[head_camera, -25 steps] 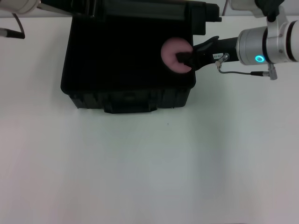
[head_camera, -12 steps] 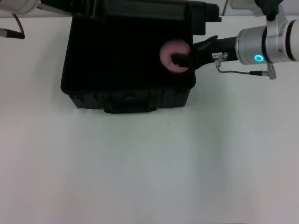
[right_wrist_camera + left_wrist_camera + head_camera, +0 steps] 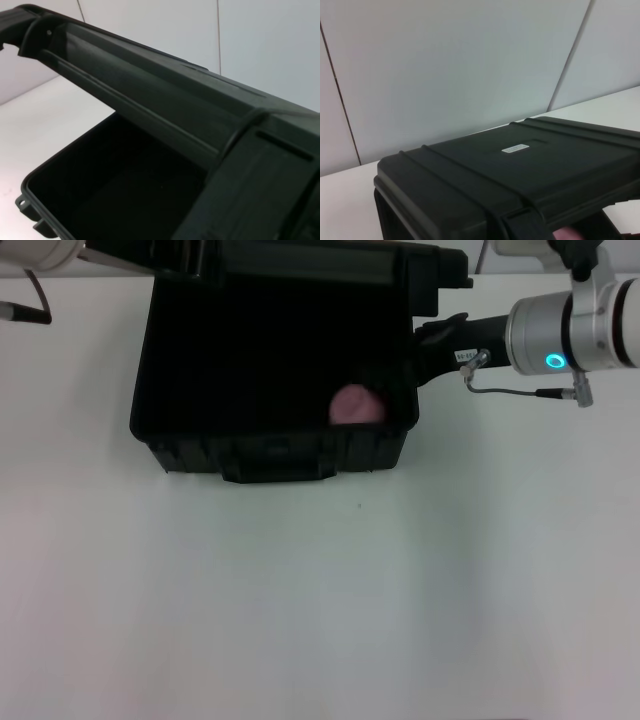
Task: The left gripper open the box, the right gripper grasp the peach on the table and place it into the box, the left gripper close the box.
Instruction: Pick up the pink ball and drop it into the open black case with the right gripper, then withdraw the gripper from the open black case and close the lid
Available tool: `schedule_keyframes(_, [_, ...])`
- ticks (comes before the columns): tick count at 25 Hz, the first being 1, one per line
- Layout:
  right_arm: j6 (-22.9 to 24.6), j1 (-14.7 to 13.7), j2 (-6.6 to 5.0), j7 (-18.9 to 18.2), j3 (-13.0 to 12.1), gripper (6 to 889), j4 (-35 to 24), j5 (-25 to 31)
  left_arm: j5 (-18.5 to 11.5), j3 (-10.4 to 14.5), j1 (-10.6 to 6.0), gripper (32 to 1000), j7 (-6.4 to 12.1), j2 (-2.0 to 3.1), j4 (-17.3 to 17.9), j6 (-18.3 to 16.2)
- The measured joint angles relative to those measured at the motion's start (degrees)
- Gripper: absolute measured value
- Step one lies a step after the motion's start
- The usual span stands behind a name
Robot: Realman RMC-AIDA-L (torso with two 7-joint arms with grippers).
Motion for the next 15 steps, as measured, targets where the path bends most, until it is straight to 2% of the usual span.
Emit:
schedule_keyframes(9, [-0.01,0.00,-0.01,0.18,0.00,800,-0.07,-0.08,0.00,0.07,0.01,397,0.00,0.00,-0.02,-0.05])
schedule_keyframes(15, [-0.01,0.00,-0.01,0.30,0.00,805,-0.09,-0.11,0.00,0.09,0.06,398,0.02,0.00,0.37,0.04])
